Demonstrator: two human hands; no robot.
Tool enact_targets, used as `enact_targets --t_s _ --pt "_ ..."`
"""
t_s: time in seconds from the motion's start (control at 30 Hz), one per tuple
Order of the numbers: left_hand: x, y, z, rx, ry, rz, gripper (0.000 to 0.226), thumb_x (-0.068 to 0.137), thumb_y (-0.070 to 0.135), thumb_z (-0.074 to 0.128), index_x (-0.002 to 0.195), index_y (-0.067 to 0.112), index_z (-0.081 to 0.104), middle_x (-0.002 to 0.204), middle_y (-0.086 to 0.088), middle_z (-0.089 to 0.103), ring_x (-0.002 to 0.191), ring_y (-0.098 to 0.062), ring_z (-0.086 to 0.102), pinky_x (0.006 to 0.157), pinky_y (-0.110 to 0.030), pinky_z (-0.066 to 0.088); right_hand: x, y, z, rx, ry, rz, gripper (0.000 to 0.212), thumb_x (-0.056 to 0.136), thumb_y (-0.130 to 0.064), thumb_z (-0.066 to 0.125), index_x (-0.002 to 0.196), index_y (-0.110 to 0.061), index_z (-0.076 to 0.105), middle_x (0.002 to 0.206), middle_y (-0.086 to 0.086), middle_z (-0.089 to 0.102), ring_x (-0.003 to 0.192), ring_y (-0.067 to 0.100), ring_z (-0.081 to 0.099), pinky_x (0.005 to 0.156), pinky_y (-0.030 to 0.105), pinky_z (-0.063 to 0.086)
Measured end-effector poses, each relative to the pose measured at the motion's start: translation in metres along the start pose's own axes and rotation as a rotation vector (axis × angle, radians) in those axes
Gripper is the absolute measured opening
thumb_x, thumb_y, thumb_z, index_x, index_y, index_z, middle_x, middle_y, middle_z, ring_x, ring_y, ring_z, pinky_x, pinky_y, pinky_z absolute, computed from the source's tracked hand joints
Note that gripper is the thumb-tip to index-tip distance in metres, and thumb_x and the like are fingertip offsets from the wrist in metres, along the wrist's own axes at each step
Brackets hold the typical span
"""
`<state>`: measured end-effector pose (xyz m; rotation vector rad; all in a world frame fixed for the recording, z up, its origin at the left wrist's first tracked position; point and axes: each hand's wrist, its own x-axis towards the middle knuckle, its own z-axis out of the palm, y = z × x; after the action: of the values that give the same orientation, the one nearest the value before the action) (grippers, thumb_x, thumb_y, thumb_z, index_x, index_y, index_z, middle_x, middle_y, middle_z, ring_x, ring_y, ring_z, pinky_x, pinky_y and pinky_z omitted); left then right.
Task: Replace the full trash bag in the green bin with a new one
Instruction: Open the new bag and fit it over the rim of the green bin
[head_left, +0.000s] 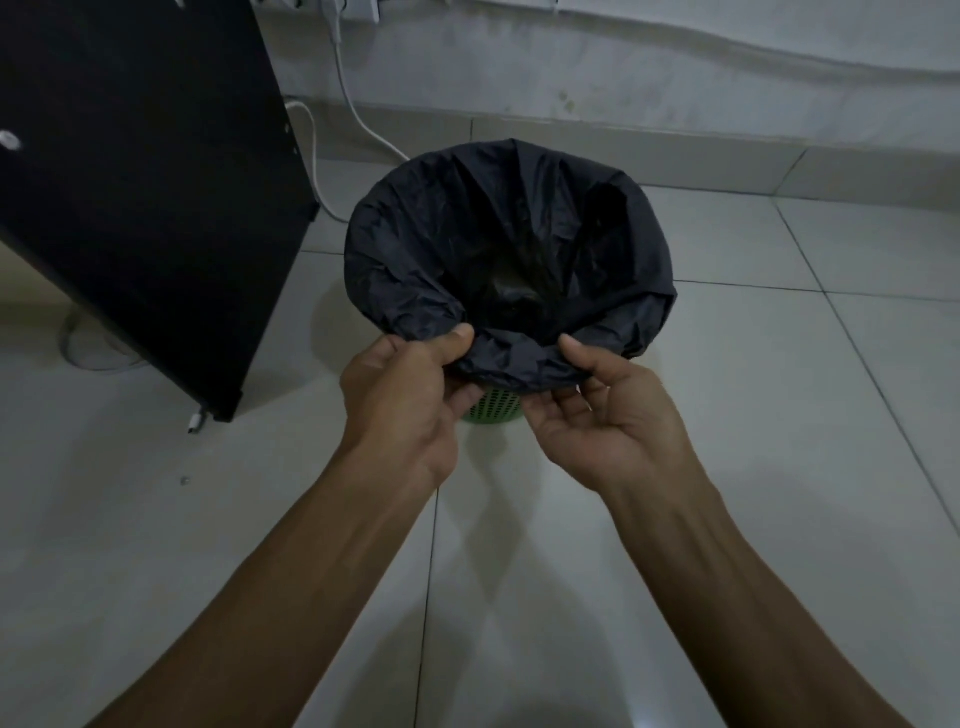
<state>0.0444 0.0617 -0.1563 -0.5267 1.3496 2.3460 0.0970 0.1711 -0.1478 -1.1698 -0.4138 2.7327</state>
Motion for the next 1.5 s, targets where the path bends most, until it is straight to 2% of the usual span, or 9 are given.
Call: enact_targets --t_s 0.33,0.63,0.77,0.97,1.1,1.23,1.33,1.4,1.5 --pt "0.002 -0.002 -0.011 -0.199 -0.132 -0.074 0.038 0.088 0.001 0.060 0.125 -0.003 0.056 0.115 -0.016 0.069 0.103 -0.025 0.069 0.082 -0.038 0.058 0.006 0.010 -0.022 -0.110 -0.403 -0.207 0.039 0.074 0.008 0.056 0.112 -0.001 0.060 0.116 0.016 0.067 0.108 0.026 0.066 0.094 0.037 0.053" --pt "-0.004 0.000 -0.010 -0.089 -0.101 -0.001 0.028 0.087 -0.001 0.061 0.115 0.000 0.062 0.111 -0.014 0.071 0.098 -0.026 0.070 0.083 -0.042 0.058 0.002 0.000 -0.028 -0.547 -0.034 -0.551 0.015 0.077 0.011 0.069 0.084 -0.001 0.066 0.082 0.015 0.067 0.075 0.024 0.069 0.068 0.035 0.060" --pt "-0.010 -0.002 -0.010 0.000 -0.089 0.058 0.014 0.087 -0.001 0.062 0.099 0.004 0.066 0.103 -0.011 0.074 0.095 -0.026 0.072 0.080 -0.041 0.059 0.001 0.002 -0.029 -0.538 0.085 -0.363 0.010 0.083 0.002 0.068 0.076 -0.002 0.063 0.065 0.009 0.066 0.053 0.017 0.065 0.053 0.026 0.057" --pt "-0.012 0.000 -0.013 0.094 -0.039 0.140 0.011 0.087 0.001 0.064 0.097 0.002 0.067 0.100 -0.012 0.074 0.093 -0.027 0.072 0.080 -0.040 0.059 -0.009 -0.015 -0.016 -0.385 0.004 -0.012 0.016 0.083 -0.010 0.064 0.094 0.001 0.067 0.089 0.014 0.072 0.087 0.027 0.071 0.081 0.042 0.057" --pt "-0.017 -0.002 -0.010 0.114 -0.037 0.165 0.010 0.087 -0.002 0.064 0.096 -0.002 0.066 0.101 -0.017 0.073 0.092 -0.028 0.072 0.076 -0.037 0.060 -0.002 -0.002 -0.010 -0.424 0.042 -0.104 0.019 0.075 -0.013 0.077 0.091 -0.007 0.067 0.072 0.006 0.071 0.072 0.020 0.069 0.073 0.037 0.058" --pt "-0.018 0.002 -0.006 0.117 0.026 0.170 0.008 0.086 0.003 0.067 0.082 0.003 0.061 0.098 -0.017 0.072 0.088 -0.025 0.072 0.070 -0.029 0.059 0.004 0.005 -0.007 -0.390 0.033 -0.217 0.022 0.077 -0.003 0.074 0.098 -0.003 0.066 0.093 0.016 0.073 0.073 0.024 0.071 0.072 0.037 0.061" --pt "-0.030 -0.003 -0.007 0.181 0.180 0.171 0.020 0.080 0.020 0.077 0.073 0.009 0.061 0.072 -0.001 0.070 0.060 -0.004 0.066 0.060 -0.021 0.056 0.005 0.009 -0.005 -0.363 0.026 -0.264 0.030 0.079 0.000 0.072 0.108 0.001 0.063 0.101 0.019 0.072 0.077 0.027 0.071 0.074 0.040 0.060" --pt "-0.043 -0.010 -0.006 0.176 0.222 0.095 0.024 0.076 0.025 0.080 0.071 0.009 0.062 0.056 0.004 0.062 0.049 -0.003 0.058 0.053 -0.021 0.053 0.005 0.012 -0.006 -0.352 0.022 -0.283 0.034 0.079 0.001 0.072 0.111 0.004 0.062 0.102 0.020 0.072 0.081 0.029 0.072 0.079 0.042 0.059" --pt "-0.049 -0.011 0.003 0.079 0.176 -0.085 0.022 0.074 0.021 0.081 0.084 0.006 0.069 0.070 -0.003 0.068 0.060 -0.012 0.063 0.059 -0.025 0.056 0.002 0.020 -0.007 -0.375 0.011 -0.308 0.032 0.077 0.003 0.073 0.108 0.006 0.065 0.101 0.018 0.073 0.091 0.032 0.072 0.084 0.041 0.058"
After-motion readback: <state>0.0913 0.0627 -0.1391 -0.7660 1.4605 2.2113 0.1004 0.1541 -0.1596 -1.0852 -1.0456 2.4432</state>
